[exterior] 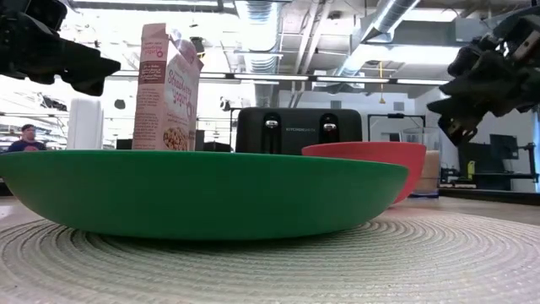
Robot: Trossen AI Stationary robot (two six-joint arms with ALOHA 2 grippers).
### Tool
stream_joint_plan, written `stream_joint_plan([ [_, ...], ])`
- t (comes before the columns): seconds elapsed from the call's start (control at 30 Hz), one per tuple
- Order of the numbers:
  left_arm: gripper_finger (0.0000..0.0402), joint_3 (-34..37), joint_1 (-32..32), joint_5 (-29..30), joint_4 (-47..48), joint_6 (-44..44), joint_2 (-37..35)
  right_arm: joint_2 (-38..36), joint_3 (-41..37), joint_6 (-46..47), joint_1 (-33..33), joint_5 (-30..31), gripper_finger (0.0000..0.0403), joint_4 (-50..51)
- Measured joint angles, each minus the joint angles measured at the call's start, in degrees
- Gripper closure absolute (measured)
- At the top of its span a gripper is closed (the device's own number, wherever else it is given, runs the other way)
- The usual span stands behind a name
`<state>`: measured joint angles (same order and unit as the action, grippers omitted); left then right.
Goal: Arrange a breakfast setting
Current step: Put the red apple on the green plate from the transparent bin
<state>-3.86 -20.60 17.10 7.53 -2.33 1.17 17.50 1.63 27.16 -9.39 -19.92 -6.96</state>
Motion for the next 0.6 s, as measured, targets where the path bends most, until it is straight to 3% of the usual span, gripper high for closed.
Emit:
stream_joint_plan([
  [0.3, 0.0231, 0.0, 0.0, 0.0, 0.0, 0.0, 0.0, 0.0, 0.2, 0.8, 0.0, -9.8, 0.025, -10.2],
  [0.6, 0.0231, 0.0, 0.0, 0.0, 0.0, 0.0, 0.0, 0.0, 0.3, 3.3, 0.1, -10.3, 0.025, -20.3],
])
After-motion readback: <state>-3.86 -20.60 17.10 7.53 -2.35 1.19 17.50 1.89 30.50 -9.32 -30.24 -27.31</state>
